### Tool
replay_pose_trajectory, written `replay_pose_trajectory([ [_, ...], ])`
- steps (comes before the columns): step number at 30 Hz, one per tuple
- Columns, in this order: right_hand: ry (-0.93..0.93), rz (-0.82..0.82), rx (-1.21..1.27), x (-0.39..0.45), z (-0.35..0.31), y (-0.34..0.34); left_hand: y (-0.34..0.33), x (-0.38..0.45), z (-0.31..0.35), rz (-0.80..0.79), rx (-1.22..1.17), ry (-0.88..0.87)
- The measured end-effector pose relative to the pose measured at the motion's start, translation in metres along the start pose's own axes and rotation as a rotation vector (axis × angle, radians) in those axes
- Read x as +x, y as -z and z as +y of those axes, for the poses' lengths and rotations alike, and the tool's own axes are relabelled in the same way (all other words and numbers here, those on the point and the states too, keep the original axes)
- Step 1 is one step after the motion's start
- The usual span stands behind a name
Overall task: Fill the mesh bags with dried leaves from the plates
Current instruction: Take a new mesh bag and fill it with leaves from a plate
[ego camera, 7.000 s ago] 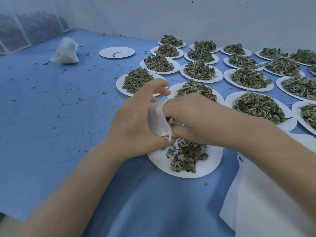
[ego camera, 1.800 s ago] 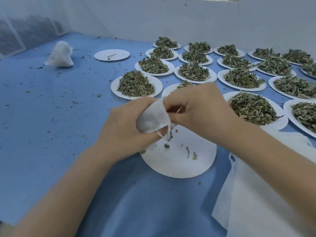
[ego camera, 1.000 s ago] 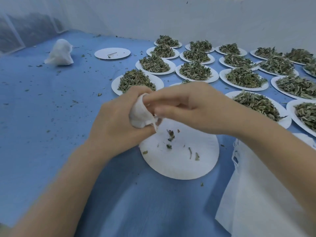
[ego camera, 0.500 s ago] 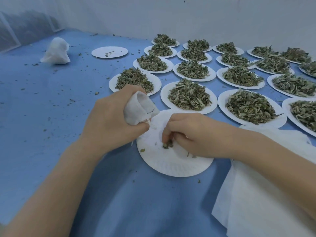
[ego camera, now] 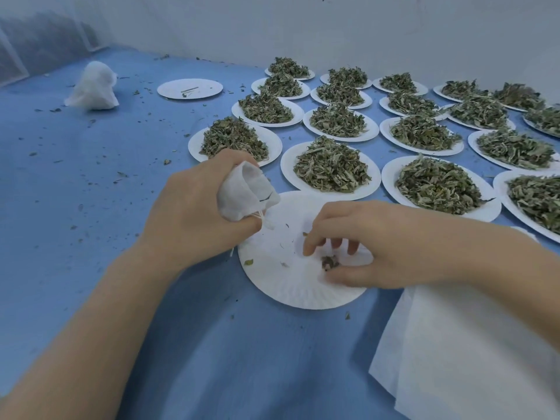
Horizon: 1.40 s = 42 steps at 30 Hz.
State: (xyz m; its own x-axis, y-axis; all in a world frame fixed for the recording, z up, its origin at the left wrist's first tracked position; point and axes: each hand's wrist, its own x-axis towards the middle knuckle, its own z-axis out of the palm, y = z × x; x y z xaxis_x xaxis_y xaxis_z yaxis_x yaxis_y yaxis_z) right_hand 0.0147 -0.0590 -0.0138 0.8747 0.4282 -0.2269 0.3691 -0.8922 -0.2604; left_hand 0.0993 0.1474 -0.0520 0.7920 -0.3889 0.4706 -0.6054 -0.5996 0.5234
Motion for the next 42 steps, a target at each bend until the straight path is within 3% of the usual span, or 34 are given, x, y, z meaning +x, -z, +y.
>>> replay_pose_trajectory([
  [2, -0.039, -0.023, 0.008, -0.001, -0.003, -0.001, 0.000, 0.000, 0.000, -0.004, -0.010, 0.000],
  [11, -0.090, 0.182, 0.004, 0.010, -0.014, -0.014, -0.002, -0.002, -0.002, -0.099, 0.043, 0.016],
  [15, -0.034, 0.600, 0.259, 0.022, -0.016, 0.003, -0.005, -0.003, 0.002, -0.105, 0.048, -0.030],
  [17, 0.009, 0.704, 0.281, 0.034, -0.022, 0.009, -0.007, -0.004, 0.006, -0.078, 0.036, -0.059],
  [21, 0.116, 0.579, 0.126, 0.042, -0.026, 0.009, -0.008, -0.003, 0.008, -0.012, -0.071, -0.048],
  [24, 0.143, 0.593, 0.326, 0.034, -0.022, 0.008, -0.005, -0.002, 0.004, -0.017, -0.163, -0.012],
  [29, 0.120, 0.602, 0.348, 0.025, -0.022, 0.007, -0.002, -0.003, -0.006, -0.085, -0.123, 0.012],
  [33, -0.029, 0.648, 0.269, 0.008, -0.018, 0.006, 0.006, -0.009, -0.010, -0.006, -0.111, 0.047],
  [38, -0.511, 0.141, -0.091, -0.009, -0.019, -0.010, 0.009, -0.017, -0.007, 0.089, -0.151, 0.144],
  [42, -0.585, 0.014, -0.103, -0.005, -0.027, -0.022, 0.006, -0.022, -0.001, 0.105, -0.168, 0.204],
])
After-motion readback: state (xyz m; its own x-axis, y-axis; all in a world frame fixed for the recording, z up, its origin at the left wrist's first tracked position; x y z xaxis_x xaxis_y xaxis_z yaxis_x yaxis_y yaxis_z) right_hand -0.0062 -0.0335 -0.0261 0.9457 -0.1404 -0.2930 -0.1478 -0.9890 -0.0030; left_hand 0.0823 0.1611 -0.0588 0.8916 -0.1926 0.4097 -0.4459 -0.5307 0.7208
